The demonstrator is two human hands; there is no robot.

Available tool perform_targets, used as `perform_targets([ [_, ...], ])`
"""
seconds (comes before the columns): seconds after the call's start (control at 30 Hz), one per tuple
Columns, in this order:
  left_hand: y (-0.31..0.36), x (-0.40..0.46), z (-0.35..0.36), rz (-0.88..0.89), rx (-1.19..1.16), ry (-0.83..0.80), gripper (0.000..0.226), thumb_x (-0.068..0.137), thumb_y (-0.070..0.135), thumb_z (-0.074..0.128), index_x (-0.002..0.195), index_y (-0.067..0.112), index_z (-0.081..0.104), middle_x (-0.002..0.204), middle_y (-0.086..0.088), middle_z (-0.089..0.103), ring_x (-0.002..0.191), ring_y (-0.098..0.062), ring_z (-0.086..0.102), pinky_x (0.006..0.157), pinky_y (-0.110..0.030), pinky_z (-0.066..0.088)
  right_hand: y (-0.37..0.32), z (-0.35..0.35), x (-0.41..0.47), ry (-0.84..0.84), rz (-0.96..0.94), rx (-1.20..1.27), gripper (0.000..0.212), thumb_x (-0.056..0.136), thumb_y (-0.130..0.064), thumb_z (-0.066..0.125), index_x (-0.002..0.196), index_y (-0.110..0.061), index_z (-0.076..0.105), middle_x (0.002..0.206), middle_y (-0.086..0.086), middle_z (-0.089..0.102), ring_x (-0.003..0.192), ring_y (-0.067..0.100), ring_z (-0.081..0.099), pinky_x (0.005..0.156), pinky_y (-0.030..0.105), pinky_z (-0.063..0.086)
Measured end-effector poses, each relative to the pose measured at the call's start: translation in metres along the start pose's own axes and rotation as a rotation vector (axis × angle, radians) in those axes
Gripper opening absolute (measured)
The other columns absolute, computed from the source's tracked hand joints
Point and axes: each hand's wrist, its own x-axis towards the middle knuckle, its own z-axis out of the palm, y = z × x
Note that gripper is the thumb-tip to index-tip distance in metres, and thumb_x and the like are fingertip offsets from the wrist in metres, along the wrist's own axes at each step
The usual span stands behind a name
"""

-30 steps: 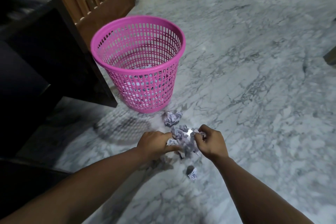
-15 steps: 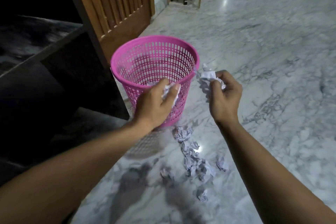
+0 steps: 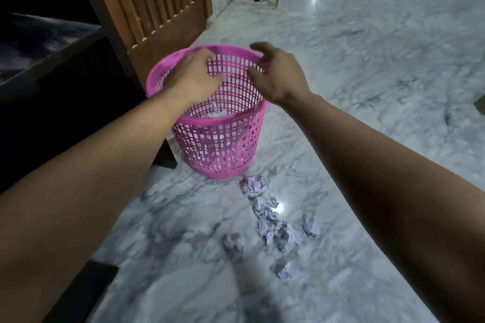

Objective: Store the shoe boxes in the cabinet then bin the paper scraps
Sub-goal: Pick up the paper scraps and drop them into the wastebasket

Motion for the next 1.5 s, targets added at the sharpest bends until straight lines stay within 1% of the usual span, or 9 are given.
perform_targets([
  [0.17, -0.007, -0.092, 0.051, 0.551, -0.136, 0.187, 0.027, 0.093, 0.03, 0.058, 0.115, 0.016, 0.063, 0.116, -0.001, 0.059, 0.113, -0.023, 0.053, 0.09, -0.04, 0.048, 0.086, 0.037, -0.112, 0.205, 0.183, 0.253, 0.033, 0.089, -0.036, 0.055, 0.12, -0.031, 0.066, 0.1, -0.008, 0.07, 0.074, 0.013, 0.066, 0.076, 0.04, 0.058],
  [0.33, -0.086, -0.208, 0.159, 0.255, 0.34, -0.702, 0.104, 0.08, 0.074, 0.057, 0.159, 0.034, 0.003, 0.168, -0.005, 0.002, 0.151, -0.034, 0.01, 0.114, -0.056, 0.032, 0.16, 0.099, -0.268, -0.261, 0.322, -0.012, 0.069, 0.088, -0.062, 0.052, 0.152, -0.041, 0.035, 0.14, 0.0, 0.053, 0.128, 0.022, 0.051, 0.102, 0.046, 0.048],
  [0.4, -0.125, -0.24, 0.189, 0.147, 0.485, -0.857, 0.12, 0.073, 0.085, 0.053, 0.157, 0.034, -0.017, 0.168, -0.008, -0.01, 0.151, -0.041, 0.008, 0.112, -0.056, 0.032, 0.167, 0.118, -0.308, -0.487, 0.334, -0.176, 0.094, 0.082, -0.077, 0.049, 0.16, -0.046, 0.007, 0.16, 0.003, 0.03, 0.145, 0.026, 0.032, 0.108, 0.048, 0.04],
  [0.57, -0.141, -0.266, 0.223, 0.165, 0.376, -0.725, 0.085, 0.088, 0.061, 0.059, 0.156, 0.033, 0.017, 0.147, -0.006, 0.028, 0.129, -0.031, 0.039, 0.094, -0.042, 0.047, 0.15, 0.157, -0.335, -0.612, 0.27, -0.408, 0.119, 0.065, -0.098, 0.041, 0.157, -0.048, -0.017, 0.17, 0.011, 0.002, 0.154, 0.036, 0.013, 0.112, 0.057, 0.029],
  [0.7, -0.121, -0.259, 0.24, 0.208, 0.134, -0.688, 0.035, 0.09, 0.04, 0.056, 0.123, 0.033, 0.05, 0.114, 0.002, 0.042, 0.107, -0.026, 0.055, 0.082, -0.043, 0.051, 0.139, 0.184, -0.338, -0.536, 0.123, -0.471, 0.082, 0.079, -0.078, 0.049, 0.149, -0.036, 0.041, 0.153, 0.016, 0.044, 0.133, 0.039, 0.048, 0.092, 0.056, 0.044],
  [0.8, -0.103, -0.253, 0.247, 0.181, 0.05, -0.722, 0.014, 0.09, 0.035, 0.057, 0.101, 0.027, 0.056, 0.105, 0.003, 0.047, 0.089, -0.026, 0.06, 0.079, -0.045, 0.051, 0.142, 0.194, -0.342, -0.456, 0.052, -0.394, 0.045, 0.089, -0.056, 0.054, 0.124, -0.029, 0.055, 0.131, 0.009, 0.056, 0.11, 0.033, 0.056, 0.081, 0.048, 0.049],
  [1.03, -0.102, -0.252, 0.247, 0.232, -0.024, -0.598, 0.018, 0.082, 0.031, 0.057, 0.099, 0.03, 0.051, 0.099, 0.008, 0.048, 0.08, -0.022, 0.056, 0.07, -0.044, 0.051, 0.158, 0.182, -0.316, -0.481, 0.205, 0.022, 0.014, 0.087, -0.025, 0.059, 0.1, -0.019, 0.058, 0.104, 0.004, 0.056, 0.093, 0.028, 0.056, 0.071, 0.037, 0.046],
  [1.27, -0.062, -0.199, 0.198, 0.285, -0.278, -0.297, 0.016, 0.08, 0.018, 0.065, 0.094, 0.025, 0.06, 0.096, 0.01, 0.052, 0.082, -0.013, 0.06, 0.073, -0.04, 0.052, 0.141, 0.137, -0.243, 0.015, 0.549, 0.556, 0.016, 0.078, -0.003, 0.064, 0.07, -0.014, 0.055, 0.066, -0.005, 0.052, 0.062, 0.01, 0.051, 0.061, 0.025, 0.046],
  [1.5, 0.006, -0.11, 0.076, 0.499, -0.412, 0.204, 0.018, 0.087, 0.004, 0.072, 0.105, 0.006, 0.074, 0.106, -0.009, 0.056, 0.087, -0.007, 0.059, 0.072, -0.012, 0.048, 0.048, 0.042, -0.107, 0.392, 0.183, 0.727, 0.013, 0.079, 0.006, 0.058, 0.071, 0.007, 0.048, 0.069, 0.025, 0.051, 0.065, 0.014, 0.044, 0.06, 0.024, 0.039],
])
